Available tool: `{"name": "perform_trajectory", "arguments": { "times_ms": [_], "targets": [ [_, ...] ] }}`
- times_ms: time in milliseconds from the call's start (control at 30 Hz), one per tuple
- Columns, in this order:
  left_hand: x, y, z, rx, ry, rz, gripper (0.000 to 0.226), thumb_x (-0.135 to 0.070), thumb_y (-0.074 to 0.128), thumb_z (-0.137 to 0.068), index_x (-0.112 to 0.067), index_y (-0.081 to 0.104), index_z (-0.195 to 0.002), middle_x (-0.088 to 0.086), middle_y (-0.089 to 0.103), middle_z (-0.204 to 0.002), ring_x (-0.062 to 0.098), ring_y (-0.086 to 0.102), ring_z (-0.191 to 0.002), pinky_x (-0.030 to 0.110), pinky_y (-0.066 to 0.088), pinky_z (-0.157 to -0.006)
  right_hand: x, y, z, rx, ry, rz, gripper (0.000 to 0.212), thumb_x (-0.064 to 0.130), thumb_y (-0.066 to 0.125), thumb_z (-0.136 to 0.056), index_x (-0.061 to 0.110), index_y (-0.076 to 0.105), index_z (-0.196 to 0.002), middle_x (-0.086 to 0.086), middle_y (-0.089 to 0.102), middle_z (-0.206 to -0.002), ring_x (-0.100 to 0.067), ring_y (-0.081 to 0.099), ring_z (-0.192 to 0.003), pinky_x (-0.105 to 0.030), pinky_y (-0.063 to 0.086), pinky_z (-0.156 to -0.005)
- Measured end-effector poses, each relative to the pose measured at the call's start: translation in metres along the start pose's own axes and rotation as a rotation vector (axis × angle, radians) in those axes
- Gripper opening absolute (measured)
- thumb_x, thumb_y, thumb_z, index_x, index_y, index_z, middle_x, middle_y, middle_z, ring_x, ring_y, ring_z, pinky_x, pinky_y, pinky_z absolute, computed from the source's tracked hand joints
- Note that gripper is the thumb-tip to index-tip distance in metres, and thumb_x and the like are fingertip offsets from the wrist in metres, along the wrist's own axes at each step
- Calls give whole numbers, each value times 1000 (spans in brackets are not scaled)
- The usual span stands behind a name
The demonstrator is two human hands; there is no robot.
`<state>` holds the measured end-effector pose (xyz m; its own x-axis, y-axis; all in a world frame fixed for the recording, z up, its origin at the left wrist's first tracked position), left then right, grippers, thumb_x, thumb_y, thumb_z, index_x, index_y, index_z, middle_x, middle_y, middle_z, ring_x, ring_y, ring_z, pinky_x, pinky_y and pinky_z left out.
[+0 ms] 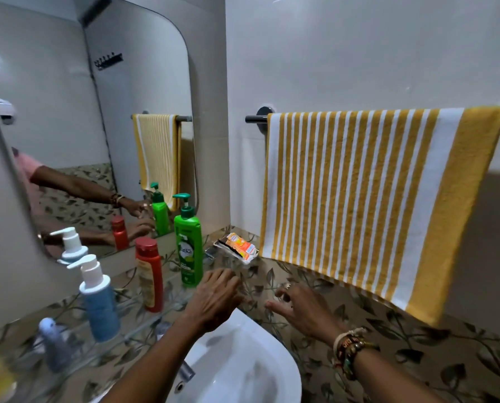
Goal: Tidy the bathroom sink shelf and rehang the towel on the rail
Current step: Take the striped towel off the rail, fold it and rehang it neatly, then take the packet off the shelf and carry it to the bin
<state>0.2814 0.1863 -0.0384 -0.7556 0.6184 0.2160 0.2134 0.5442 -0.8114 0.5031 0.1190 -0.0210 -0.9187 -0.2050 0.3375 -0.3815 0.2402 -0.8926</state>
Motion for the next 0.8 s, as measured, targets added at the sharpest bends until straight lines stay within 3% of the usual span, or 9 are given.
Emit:
{"name": "perform_trajectory", "arguments": {
  "times_ms": [100,267,433,800],
  "targets": [
    [-2,-2,-3,-10,-26,-56,34,-52,51,-89,-22,62,-103,-1,62,-108,18,59,-97,31,51,-83,9,0,-22,5,-104,-29,55,73,48,-87,23,67,-101,6,64,-92,-11,58,-80,-20,35,-57],
    [-9,-6,-5,-3,-66,-129,39,-52,51,-87,-18,64,-102,3,64,-106,21,61,-94,32,52,-80,12,-2,-45,23,-219,-33,60,69,48,-91,13,67,-103,-6,70,-101,-22,65,-91,-39,52,-74],
    [-18,-6,-6,112,-144,-154,48,-54,39,-91,-18,62,-112,4,60,-118,23,57,-107,35,47,-90,4,1,-60,15,-308,-99,54,59,50,-95,11,66,-114,-9,69,-113,-26,63,-104,-39,50,-83],
    [-22,-12,14,139,-312,-345,58,-48,65,-85,-11,58,-130,13,55,-138,32,47,-134,45,41,-108,2,32,-80,0,-412,-179,51,49,46,-100,12,57,-133,-11,62,-128,-28,54,-122,-39,45,-100]
  ]
}}
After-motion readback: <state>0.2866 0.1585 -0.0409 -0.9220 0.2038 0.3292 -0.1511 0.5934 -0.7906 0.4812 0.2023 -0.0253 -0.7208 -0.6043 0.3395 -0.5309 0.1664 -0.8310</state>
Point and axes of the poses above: each hand's wrist, its own z-axis away from the middle knuckle, its own y-axis out of the palm, x = y × z, the point moved 2 cm from there along -z, towards the middle knuckle
